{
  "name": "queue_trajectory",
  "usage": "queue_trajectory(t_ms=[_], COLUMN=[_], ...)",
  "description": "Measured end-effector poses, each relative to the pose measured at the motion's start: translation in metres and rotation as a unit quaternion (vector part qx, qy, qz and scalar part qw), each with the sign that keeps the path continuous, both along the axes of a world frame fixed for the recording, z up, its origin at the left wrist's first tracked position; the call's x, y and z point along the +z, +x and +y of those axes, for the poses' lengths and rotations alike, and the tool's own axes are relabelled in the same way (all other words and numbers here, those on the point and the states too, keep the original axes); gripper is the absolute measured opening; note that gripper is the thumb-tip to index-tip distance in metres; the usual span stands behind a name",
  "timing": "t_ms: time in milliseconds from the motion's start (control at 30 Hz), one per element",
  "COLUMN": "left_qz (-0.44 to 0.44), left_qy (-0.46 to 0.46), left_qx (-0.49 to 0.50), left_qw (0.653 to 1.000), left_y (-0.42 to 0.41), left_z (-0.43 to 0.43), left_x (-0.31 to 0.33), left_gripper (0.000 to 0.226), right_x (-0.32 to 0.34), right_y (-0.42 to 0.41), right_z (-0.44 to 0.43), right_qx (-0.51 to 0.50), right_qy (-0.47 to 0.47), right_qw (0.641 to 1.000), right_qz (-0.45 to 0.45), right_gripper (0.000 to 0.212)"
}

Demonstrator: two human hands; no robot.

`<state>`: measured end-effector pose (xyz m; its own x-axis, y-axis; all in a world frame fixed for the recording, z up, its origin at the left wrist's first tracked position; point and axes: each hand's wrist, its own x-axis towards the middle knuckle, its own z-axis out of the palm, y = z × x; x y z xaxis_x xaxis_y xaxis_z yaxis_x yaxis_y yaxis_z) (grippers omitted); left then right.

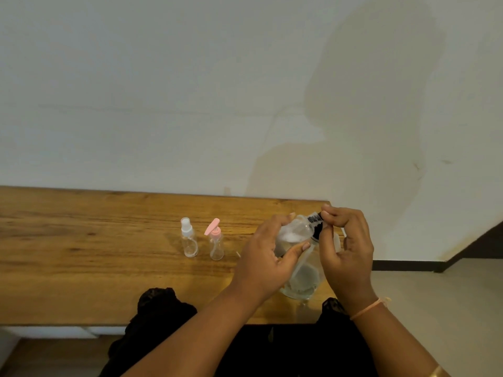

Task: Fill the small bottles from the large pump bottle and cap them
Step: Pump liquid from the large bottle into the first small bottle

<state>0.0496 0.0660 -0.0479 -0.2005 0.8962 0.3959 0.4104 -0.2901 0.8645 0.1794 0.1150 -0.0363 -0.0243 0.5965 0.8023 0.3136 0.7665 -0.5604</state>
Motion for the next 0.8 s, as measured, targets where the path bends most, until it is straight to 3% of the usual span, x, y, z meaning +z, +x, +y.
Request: queue_trajectory(t_ms=[600,800], left_qz=[0.03,-0.011], left_qy=[-0.005,0.005], left_qx=[0.014,0.0], left_qw=[0.999,1.0], left_y=[0.002,0.001], left_z=[-0.001,-0.001], left_x=[0.001,0.003], left_gripper=[0.04,0.041], right_x=[-0.001,0.006], right_y=[0.004,-0.002], right_z=[0.001,-0.003], right_qx=[0.006,-0.016], right_qy=[-0.001,0.004], right_qw=[1.0,1.0], right_qz=[0.005,0.008], right_gripper=[0.013,0.014])
